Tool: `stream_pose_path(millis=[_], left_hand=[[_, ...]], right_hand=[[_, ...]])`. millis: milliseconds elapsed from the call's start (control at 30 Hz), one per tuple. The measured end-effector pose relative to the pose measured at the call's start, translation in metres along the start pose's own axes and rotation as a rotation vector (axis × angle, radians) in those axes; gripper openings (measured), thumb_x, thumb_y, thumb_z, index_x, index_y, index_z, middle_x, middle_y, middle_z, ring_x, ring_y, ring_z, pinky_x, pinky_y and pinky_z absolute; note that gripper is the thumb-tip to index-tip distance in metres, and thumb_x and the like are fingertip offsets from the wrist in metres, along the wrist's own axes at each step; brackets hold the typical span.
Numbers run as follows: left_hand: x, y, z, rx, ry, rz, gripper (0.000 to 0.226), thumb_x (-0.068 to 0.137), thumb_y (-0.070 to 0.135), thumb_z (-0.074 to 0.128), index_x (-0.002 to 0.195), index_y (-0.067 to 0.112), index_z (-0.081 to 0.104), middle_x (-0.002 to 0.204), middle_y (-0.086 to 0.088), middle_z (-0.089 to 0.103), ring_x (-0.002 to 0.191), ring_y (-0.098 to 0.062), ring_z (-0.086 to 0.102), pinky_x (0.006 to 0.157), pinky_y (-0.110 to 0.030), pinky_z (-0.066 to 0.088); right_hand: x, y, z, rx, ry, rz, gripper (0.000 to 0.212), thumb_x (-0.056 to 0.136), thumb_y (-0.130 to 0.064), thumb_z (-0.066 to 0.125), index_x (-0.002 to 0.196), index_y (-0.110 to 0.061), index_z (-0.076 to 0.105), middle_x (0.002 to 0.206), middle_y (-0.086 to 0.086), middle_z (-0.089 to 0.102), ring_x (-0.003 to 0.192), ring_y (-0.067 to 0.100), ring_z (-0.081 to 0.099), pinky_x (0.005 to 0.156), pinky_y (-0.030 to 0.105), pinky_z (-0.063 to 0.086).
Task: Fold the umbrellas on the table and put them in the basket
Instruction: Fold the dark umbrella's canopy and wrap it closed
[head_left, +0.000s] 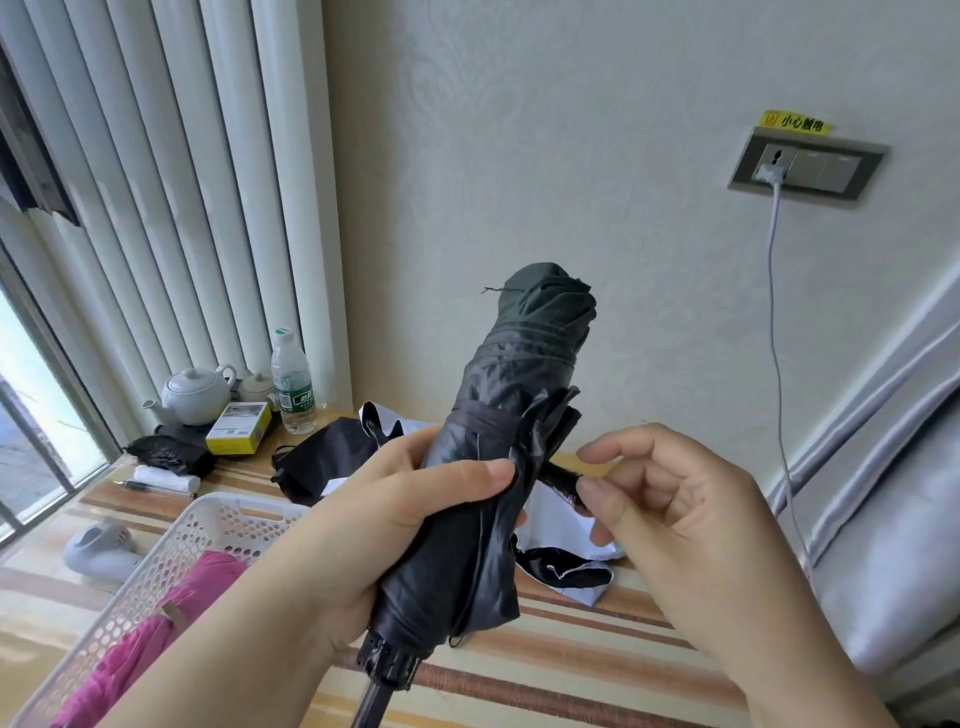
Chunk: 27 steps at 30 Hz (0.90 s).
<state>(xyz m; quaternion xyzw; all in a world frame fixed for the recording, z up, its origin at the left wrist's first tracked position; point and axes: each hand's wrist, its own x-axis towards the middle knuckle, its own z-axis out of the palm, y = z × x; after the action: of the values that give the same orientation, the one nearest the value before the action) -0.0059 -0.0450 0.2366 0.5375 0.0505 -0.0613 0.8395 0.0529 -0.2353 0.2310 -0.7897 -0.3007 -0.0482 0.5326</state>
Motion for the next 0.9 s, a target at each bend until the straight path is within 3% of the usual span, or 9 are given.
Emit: stream_pose_path(millis=[133, 233, 300, 367, 467, 533, 633, 733, 900], left_hand=[[-0.002, 0.002, 0.006, -0.001, 0.062, 0.047, 0.026, 0.060, 0.011, 0.073, 0.086, 0.016, 0.073, 0.080, -0.016, 0.070, 0.066, -0.026, 0.069, 0.054, -0.030, 0.054], [-0.004, 0.005, 0.011, 0.066, 0.084, 0.068, 0.040, 0.060, 0.005, 0.082, 0.095, 0.018, 0.069, 0.080, -0.012, 0.072, 0.065, -0.026, 0.069, 0.053, -0.030, 0.054], [-0.005, 0.005, 0.014, 0.144, 0.108, 0.091, 0.041, 0.060, 0.012, 0.078, 0.099, 0.021, 0.066, 0.080, -0.008, 0.073, 0.066, -0.024, 0.070, 0.054, -0.028, 0.054], [-0.005, 0.005, 0.014, 0.207, 0.111, 0.107, 0.038, 0.061, 0.017, 0.078, 0.096, 0.023, 0.067, 0.083, -0.007, 0.073, 0.070, -0.024, 0.071, 0.058, -0.030, 0.055], [-0.003, 0.002, 0.011, 0.264, 0.135, 0.104, 0.026, 0.062, 0.021, 0.079, 0.085, 0.029, 0.070, 0.085, -0.007, 0.073, 0.076, -0.026, 0.071, 0.068, -0.038, 0.057], [-0.003, 0.002, 0.010, 0.274, 0.133, 0.094, 0.025, 0.058, 0.028, 0.076, 0.082, 0.032, 0.071, 0.084, -0.004, 0.073, 0.077, -0.022, 0.071, 0.067, -0.035, 0.056], [-0.006, 0.005, 0.014, 0.266, 0.089, 0.095, 0.031, 0.056, 0.044, 0.087, 0.083, 0.037, 0.072, 0.087, 0.000, 0.075, 0.080, -0.017, 0.072, 0.067, -0.029, 0.054], [-0.007, 0.006, 0.016, 0.234, 0.113, 0.087, 0.021, 0.056, 0.042, 0.070, 0.075, 0.036, 0.073, 0.079, 0.000, 0.074, 0.071, -0.015, 0.072, 0.063, -0.028, 0.053], [-0.005, 0.005, 0.016, 0.271, 0.078, 0.096, 0.022, 0.066, 0.040, 0.074, 0.085, 0.028, 0.073, 0.085, -0.007, 0.074, 0.078, -0.021, 0.071, 0.068, -0.031, 0.051]], right_hand=[[0.000, -0.006, -0.004, 0.081, 0.074, -0.056, 0.011, 0.079, -0.024, 0.065, 0.080, -0.035, 0.064, 0.062, -0.008, 0.063, 0.056, 0.006, 0.059, 0.058, 0.012, 0.044], [-0.004, -0.010, -0.001, -0.031, 0.004, -0.114, 0.009, 0.080, -0.039, 0.063, 0.089, -0.036, 0.064, 0.064, -0.008, 0.063, 0.059, 0.010, 0.062, 0.061, 0.015, 0.047], [-0.004, -0.011, 0.000, -0.083, -0.039, -0.097, 0.010, 0.082, -0.040, 0.068, 0.091, -0.037, 0.065, 0.066, -0.010, 0.066, 0.062, 0.010, 0.065, 0.063, 0.013, 0.047], [-0.003, -0.012, -0.001, -0.012, -0.068, -0.025, 0.011, 0.081, -0.030, 0.076, 0.087, -0.035, 0.068, 0.067, -0.010, 0.069, 0.064, 0.008, 0.068, 0.064, 0.013, 0.048], [-0.004, -0.013, -0.001, 0.079, -0.134, 0.070, 0.033, 0.072, -0.006, 0.079, 0.086, -0.034, 0.071, 0.075, -0.008, 0.073, 0.071, 0.009, 0.071, 0.071, 0.020, 0.055], [-0.006, -0.014, 0.000, 0.069, -0.175, 0.055, 0.041, 0.073, 0.002, 0.078, 0.089, -0.036, 0.071, 0.080, -0.008, 0.074, 0.077, 0.008, 0.072, 0.077, 0.022, 0.056], [-0.006, -0.013, -0.002, 0.014, -0.139, -0.051, 0.031, 0.082, -0.006, 0.074, 0.089, -0.036, 0.070, 0.080, -0.014, 0.074, 0.080, 0.004, 0.071, 0.078, 0.017, 0.054], [-0.003, -0.015, -0.006, -0.174, -0.042, -0.256, 0.011, 0.083, -0.023, 0.068, 0.084, -0.034, 0.070, 0.083, -0.022, 0.067, 0.077, -0.002, 0.065, 0.071, 0.005, 0.044], [0.003, -0.018, -0.002, -0.503, -0.033, -0.622, 0.013, 0.090, -0.013, 0.056, 0.087, -0.017, 0.067, 0.129, -0.015, 0.053, 0.105, 0.003, 0.052, 0.090, 0.012, 0.039]])
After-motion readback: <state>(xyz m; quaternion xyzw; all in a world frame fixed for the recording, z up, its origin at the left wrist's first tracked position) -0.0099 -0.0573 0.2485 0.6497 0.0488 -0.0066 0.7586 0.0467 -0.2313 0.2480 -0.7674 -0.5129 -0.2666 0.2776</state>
